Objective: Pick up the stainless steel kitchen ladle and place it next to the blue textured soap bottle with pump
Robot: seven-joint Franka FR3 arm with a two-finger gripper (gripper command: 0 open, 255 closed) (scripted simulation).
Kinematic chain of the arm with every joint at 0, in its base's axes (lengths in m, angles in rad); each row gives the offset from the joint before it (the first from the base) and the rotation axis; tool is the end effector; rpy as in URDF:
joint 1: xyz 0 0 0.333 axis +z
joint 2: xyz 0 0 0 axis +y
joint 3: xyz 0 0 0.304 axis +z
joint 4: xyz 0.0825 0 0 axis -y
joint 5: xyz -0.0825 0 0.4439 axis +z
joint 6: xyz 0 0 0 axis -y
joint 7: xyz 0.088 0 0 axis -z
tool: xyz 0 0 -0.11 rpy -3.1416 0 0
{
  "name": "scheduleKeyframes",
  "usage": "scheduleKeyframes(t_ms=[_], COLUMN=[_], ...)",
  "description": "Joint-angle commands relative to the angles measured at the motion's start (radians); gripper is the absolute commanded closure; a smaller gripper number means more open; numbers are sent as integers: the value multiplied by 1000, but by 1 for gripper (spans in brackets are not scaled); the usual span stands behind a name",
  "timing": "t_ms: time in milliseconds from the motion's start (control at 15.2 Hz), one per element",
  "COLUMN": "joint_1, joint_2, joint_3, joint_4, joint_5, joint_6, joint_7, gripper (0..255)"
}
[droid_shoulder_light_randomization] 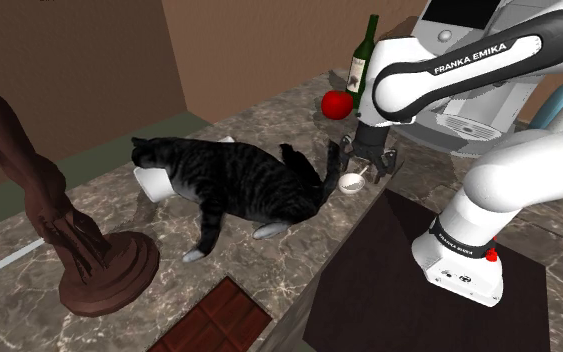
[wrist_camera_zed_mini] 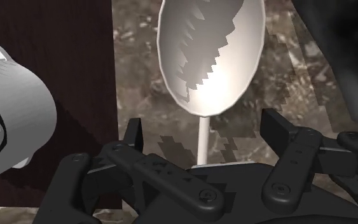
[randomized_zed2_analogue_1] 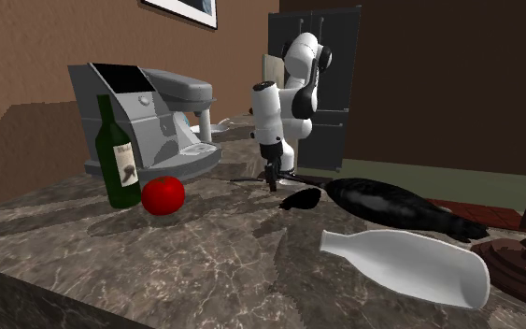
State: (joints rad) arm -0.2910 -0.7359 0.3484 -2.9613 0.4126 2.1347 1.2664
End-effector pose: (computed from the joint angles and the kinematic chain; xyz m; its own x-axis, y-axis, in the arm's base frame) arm 0.3382 -0.0028 0.2811 0.0191 -0.9927 -0.1188 -0.9972 -0.0276 0.0702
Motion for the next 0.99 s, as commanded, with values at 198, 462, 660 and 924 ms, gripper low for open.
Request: scheduleKeyframes(t_ms=[198, 462, 660, 924], joint_1=[0, 0, 4, 1], joint_2=[2, 2, 11, 3], joint_3=[0, 1, 7, -1], joint_4=[-1, -2, 1, -1], joint_5=[1, 1, 6, 0], joint_6=[4, 4, 11, 5], joint_7=[-1, -1, 4, 0], gripper=[0, 255, 255, 255])
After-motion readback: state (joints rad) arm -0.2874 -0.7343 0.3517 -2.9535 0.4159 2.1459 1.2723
